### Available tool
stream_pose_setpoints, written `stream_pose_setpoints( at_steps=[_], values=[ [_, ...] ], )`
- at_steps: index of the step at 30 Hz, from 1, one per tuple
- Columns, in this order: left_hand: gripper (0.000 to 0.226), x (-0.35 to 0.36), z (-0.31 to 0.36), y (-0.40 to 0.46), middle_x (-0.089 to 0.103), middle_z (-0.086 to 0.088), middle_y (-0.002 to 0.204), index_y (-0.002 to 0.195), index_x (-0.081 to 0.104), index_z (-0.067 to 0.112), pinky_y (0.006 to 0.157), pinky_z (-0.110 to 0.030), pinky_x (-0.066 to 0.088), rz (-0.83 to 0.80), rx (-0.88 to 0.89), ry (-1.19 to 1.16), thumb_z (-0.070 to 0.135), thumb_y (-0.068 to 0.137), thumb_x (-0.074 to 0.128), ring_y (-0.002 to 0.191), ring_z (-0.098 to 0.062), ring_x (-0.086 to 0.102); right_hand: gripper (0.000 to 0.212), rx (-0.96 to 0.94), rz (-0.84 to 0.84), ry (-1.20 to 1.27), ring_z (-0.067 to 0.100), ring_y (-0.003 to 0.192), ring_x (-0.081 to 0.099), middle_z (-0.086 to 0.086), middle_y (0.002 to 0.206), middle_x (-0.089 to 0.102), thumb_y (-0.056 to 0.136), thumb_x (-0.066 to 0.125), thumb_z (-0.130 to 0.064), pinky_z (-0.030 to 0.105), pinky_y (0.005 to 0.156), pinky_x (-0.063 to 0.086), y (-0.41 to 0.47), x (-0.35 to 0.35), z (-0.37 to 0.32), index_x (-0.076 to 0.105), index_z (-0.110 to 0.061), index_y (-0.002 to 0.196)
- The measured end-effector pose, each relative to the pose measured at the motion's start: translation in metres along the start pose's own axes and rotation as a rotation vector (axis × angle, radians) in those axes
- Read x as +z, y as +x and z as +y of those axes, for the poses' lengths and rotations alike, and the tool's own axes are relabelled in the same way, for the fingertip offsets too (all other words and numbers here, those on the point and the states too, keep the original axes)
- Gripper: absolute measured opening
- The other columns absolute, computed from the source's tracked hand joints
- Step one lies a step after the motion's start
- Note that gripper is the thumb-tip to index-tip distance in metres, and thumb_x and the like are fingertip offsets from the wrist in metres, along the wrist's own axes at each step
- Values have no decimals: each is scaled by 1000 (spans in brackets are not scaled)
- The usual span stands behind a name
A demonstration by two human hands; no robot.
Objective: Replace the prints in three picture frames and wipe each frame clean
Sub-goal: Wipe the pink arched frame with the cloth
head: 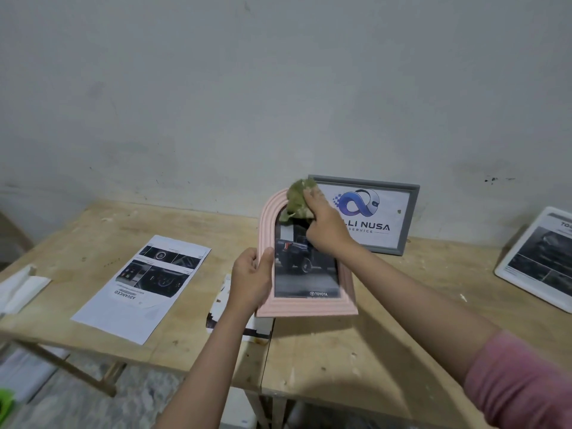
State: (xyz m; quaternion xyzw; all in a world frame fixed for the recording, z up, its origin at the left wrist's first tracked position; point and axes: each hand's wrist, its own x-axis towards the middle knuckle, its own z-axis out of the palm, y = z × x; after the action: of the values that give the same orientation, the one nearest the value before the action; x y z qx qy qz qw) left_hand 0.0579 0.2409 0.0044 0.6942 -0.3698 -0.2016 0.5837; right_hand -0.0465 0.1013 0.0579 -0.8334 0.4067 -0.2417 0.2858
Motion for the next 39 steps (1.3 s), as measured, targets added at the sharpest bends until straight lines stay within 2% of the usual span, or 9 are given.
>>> stream_pose_setpoints(
  at_steps=[5,10,15,21,24,30,32,36,39],
  values=[
    [66,-6,-6,4,34,0,57,69,45,10,45,-21,24,6,-31,-81,75,73,48,48,-7,29,87,-383,-154,-52,24,146,11,10,156,17,59,35,8,44,119,11,-12,25,-13,37,-13,144],
    [42,-10,3,6,62,-7,75,86,59,8,61,-25,48,192,-192,-311,47,93,45,73,-17,61,87,-536,-289,-49,17,143,21,2,154,25,60,37,20,37,118,11,-45,47,-24,45,-17,138],
    [104,-25,3,11,70,-16,106,110,66,8,92,-44,51,139,-415,-773,90,62,26,100,-30,67,80,-581,-387,-37,23,139,31,4,150,35,59,39,18,46,115,22,-53,58,-25,56,-13,131],
    [28,-36,-14,18,61,-21,89,85,63,6,84,-50,49,138,-478,-658,32,87,53,87,-33,61,65,-700,-428,-160,33,118,46,4,142,47,61,47,17,44,102,34,-66,60,-18,66,-11,117],
    [33,-34,-16,16,62,-29,104,106,60,-3,91,-56,47,123,-521,-640,23,92,46,95,-39,62,65,-700,-457,-173,29,95,46,1,139,51,63,45,17,39,86,40,-69,54,-15,67,-13,116],
    [29,-30,-25,14,61,-9,69,84,58,5,64,-30,48,144,-480,-505,25,98,43,66,-21,56,46,-649,-606,-320,17,80,49,-7,113,69,66,51,2,35,82,44,-69,37,3,74,-21,99],
    [34,-33,-27,16,58,-12,80,94,59,2,70,-34,44,118,-467,-415,32,98,43,74,-23,53,48,-492,-634,-282,14,82,58,-3,101,72,66,46,3,31,82,49,-60,18,6,74,-20,98],
    [40,-38,-16,17,58,-15,85,102,59,-3,72,-36,43,102,-419,-321,32,100,41,77,-24,53,57,-221,-134,73,21,94,63,6,101,71,68,37,11,30,81,52,-31,-14,4,73,-15,102],
    [36,-33,-2,9,53,-4,67,81,55,6,60,-29,40,91,-309,-211,31,101,38,62,-16,47,68,-300,18,26,22,126,48,11,134,54,66,36,6,33,107,38,-8,-2,1,57,-11,128]
  ],
)
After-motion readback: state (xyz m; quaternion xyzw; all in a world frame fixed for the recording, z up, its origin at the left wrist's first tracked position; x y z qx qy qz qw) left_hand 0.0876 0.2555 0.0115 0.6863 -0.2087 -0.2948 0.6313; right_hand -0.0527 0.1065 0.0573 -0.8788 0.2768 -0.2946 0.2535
